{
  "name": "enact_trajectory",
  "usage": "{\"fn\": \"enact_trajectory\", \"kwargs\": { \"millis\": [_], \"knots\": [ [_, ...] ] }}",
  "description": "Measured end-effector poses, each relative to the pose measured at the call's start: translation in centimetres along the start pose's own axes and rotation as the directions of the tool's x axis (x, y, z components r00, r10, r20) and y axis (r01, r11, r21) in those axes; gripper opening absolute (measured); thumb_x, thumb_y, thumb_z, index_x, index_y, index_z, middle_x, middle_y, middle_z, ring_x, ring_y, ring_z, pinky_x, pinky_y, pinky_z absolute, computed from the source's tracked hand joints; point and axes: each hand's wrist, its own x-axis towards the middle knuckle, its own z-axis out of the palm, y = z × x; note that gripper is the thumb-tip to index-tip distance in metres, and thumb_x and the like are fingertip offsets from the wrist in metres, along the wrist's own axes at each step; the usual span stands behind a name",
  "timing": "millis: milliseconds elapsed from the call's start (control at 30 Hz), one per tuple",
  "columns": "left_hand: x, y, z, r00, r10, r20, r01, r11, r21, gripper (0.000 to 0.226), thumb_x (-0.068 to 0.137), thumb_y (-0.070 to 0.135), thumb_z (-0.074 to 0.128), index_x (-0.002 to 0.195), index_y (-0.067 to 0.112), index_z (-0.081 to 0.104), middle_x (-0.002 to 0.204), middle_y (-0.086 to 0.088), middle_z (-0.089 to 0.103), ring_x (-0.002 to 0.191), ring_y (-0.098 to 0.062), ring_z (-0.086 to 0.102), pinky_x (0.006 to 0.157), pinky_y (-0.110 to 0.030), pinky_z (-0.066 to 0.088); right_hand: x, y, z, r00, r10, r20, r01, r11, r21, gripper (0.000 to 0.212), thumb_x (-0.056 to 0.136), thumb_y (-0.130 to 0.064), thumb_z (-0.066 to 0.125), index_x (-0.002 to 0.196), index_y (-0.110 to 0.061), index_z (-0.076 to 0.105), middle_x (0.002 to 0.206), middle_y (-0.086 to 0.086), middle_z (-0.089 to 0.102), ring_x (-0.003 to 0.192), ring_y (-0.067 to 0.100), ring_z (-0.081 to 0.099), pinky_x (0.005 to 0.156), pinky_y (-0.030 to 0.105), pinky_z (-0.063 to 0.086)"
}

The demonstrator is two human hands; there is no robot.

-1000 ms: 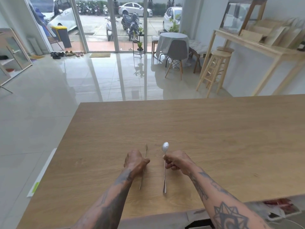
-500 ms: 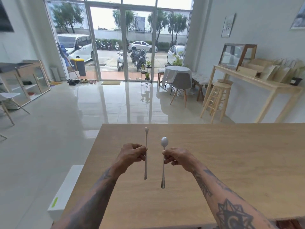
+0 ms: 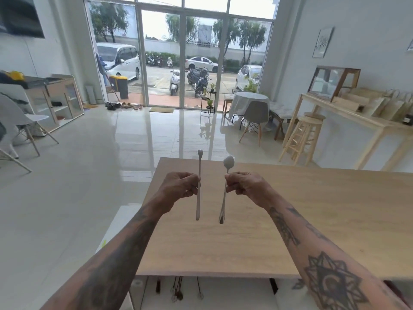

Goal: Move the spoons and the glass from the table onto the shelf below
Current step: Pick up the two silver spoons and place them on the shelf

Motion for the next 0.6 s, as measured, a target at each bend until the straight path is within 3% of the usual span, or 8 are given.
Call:
{"fn": "enact_trajectory", "kwargs": {
  "millis": [200,367,467,600],
  "knots": [
    [-6.2,-3.1,0.3,0.993,-0.09,-0.079,0.09,0.996,-0.003,0.014,0.091,0.009,0.064,0.086,-0.001,0.073,0.067,-0.006,0.066,0.056,-0.014,0.057,0.06,-0.024,0.05,-3.8,3.9,2.7,0.993,0.089,0.079,-0.089,0.996,0.003,0.008,0.088,-0.017,0.071,0.086,-0.009,0.072,0.081,0.01,0.069,0.065,0.015,0.07,0.054,0.021,0.039],
    [-11.3,-9.1,2.3,0.97,-0.234,-0.067,0.229,0.971,-0.067,0.011,0.089,0.01,0.066,0.082,0.005,0.074,0.067,-0.004,0.068,0.054,-0.011,0.059,0.058,-0.023,0.049,-8.1,9.6,4.3,0.968,0.197,0.154,-0.201,0.979,0.014,0.018,0.091,-0.016,0.067,0.102,-0.003,0.07,0.088,0.012,0.068,0.066,0.014,0.066,0.057,0.023,0.037],
    [-14.5,-14.2,3.6,0.943,-0.33,-0.042,0.326,0.942,-0.082,0.014,0.088,0.014,0.07,0.077,0.009,0.076,0.064,-0.002,0.068,0.051,-0.009,0.058,0.05,-0.019,0.05,-11.5,14.5,5.3,0.936,0.295,0.191,-0.303,0.953,0.016,0.019,0.092,-0.016,0.065,0.106,-0.003,0.068,0.088,0.011,0.067,0.067,0.014,0.063,0.057,0.023,0.036],
    [-18.8,-19.9,4.4,0.9,-0.429,-0.069,0.422,0.901,-0.098,0.011,0.086,0.015,0.073,0.086,0.004,0.078,0.06,0.0,0.069,0.048,-0.006,0.058,0.051,-0.017,0.051,-14.5,20.7,6.0,0.879,0.431,0.204,-0.429,0.901,-0.056,0.025,0.091,-0.015,0.068,0.105,0.005,0.07,0.083,0.01,0.07,0.065,0.012,0.064,0.06,0.023,0.041]
  ]
}}
